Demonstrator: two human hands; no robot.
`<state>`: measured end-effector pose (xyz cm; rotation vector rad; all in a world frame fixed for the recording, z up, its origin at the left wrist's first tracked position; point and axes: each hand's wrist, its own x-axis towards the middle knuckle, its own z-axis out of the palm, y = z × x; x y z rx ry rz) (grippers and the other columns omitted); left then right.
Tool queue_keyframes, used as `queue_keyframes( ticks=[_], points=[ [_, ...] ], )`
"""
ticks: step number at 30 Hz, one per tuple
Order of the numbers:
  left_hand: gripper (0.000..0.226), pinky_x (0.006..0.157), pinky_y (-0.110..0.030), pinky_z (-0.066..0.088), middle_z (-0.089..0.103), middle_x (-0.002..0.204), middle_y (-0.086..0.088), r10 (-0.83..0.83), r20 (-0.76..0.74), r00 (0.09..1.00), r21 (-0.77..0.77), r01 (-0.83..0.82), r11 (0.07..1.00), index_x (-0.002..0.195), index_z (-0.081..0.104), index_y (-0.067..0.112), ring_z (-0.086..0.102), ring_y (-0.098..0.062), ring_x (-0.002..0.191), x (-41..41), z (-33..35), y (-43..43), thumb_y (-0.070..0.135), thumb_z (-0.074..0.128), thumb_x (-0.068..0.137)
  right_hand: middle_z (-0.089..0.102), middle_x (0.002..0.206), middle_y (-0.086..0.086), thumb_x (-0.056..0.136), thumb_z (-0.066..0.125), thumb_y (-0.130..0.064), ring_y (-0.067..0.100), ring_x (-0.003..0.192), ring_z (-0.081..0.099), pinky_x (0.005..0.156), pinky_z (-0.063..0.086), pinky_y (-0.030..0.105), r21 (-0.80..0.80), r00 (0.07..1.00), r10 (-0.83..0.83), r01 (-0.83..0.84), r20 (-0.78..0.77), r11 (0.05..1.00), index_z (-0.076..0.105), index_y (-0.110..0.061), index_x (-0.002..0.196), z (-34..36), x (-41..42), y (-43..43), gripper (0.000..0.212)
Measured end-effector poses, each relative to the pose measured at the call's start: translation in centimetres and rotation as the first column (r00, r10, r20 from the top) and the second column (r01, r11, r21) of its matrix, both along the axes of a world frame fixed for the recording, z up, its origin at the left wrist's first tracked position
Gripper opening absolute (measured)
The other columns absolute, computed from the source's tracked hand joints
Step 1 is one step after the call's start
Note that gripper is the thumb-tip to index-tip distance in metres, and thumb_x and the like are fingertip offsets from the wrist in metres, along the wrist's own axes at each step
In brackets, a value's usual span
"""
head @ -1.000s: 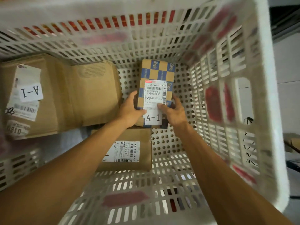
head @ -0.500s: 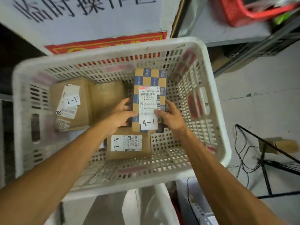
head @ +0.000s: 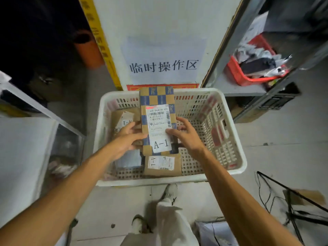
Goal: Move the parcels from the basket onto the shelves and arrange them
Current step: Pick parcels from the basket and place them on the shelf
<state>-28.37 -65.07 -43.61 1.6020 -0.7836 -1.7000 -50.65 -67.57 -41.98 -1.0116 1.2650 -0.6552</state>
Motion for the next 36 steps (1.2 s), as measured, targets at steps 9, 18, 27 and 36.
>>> queue_keyframes(
  ticks=[9,18,27,36],
  points=[
    [0.035,0.08,-0.043,0.055,0.067,0.117,-0.002,0.294,0.085,0.952,-0.343,-0.249,0.906,0.115,0.057,0.024,0.07,-0.013,0.088,13.2,14.4,10.1,0.006,0.066,0.086,0.061,0.113,0.001,0.087,0.071,-0.017,0.016,0.096,0.068,0.076,0.06,0.031,-0.354,0.95,0.312,-0.285,0.022,0.891,0.045,-0.021,0.136,12.6,15.3,3.2,0.055],
    [0.051,0.075,-0.038,0.057,0.063,0.125,-0.005,0.627,0.109,0.772,-0.617,-0.441,0.651,0.13,0.056,0.019,0.065,-0.026,0.108,22.9,27.0,23.3,0.013,0.067,0.081,0.063,0.122,0.003,0.087,0.071,-0.015,0.016,0.113,0.06,0.091,0.055,0.034,-0.607,0.745,0.661,-0.482,0.095,0.631,0.046,-0.022,0.136,23.6,31.9,7.8,0.055],
    [0.049,0.068,-0.031,0.057,0.068,0.119,0.0,0.866,0.164,0.473,-0.772,-0.484,0.411,0.124,0.061,0.023,0.068,-0.017,0.103,23.7,34.9,34.6,0.006,0.07,0.079,0.062,0.118,-0.008,0.087,0.071,-0.026,0.009,0.103,0.065,0.073,0.058,0.024,-0.71,0.406,0.904,-0.599,0.131,0.372,0.046,-0.033,0.133,31.8,41.0,15.0,0.052],
    [0.047,0.085,-0.045,0.056,0.063,0.125,-0.004,0.972,0.229,0.045,-0.786,-0.581,0.212,0.133,0.054,0.024,0.065,-0.022,0.107,19.3,37.1,44.8,0.006,0.059,0.09,0.058,0.123,-0.008,0.089,0.069,-0.03,0.011,0.103,0.066,0.076,0.061,0.03,-0.751,0.135,0.985,-0.637,0.112,0.173,0.043,-0.035,0.136,33.1,44.4,25.5,0.054]
  ],
)
